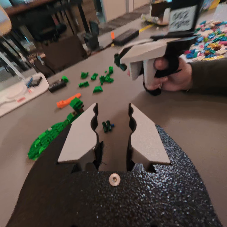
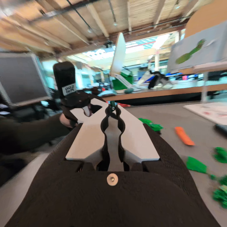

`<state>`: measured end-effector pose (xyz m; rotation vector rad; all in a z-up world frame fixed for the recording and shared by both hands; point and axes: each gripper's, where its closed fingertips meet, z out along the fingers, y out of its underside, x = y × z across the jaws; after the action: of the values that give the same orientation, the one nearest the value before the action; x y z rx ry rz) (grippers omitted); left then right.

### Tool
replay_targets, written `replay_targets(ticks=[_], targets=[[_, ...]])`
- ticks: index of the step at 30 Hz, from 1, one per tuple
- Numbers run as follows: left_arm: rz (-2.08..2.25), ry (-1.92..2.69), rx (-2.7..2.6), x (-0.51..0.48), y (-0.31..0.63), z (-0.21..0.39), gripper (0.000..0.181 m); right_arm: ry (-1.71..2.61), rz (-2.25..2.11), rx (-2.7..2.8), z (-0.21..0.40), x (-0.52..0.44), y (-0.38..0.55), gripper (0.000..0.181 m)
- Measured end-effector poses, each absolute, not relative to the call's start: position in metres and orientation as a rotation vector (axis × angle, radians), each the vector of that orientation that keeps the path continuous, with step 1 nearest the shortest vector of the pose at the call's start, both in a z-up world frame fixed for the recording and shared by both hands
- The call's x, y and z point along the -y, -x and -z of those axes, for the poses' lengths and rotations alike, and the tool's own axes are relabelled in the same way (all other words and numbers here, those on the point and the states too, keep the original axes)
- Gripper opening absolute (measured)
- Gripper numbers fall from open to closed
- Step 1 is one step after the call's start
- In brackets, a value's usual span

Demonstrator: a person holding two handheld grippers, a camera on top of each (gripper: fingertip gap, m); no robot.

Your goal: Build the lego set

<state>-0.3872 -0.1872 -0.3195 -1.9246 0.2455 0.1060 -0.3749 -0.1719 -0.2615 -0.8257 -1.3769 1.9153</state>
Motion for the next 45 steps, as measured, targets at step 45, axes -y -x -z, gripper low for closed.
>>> replay_targets(ticks=[45], targets=[[-0.311, 1.776, -0.251, 0.181, 0.380, 0.311, 0.019, 0.952, -1.757, 1.746, 0.297, 0.181, 0.380, 0.004]])
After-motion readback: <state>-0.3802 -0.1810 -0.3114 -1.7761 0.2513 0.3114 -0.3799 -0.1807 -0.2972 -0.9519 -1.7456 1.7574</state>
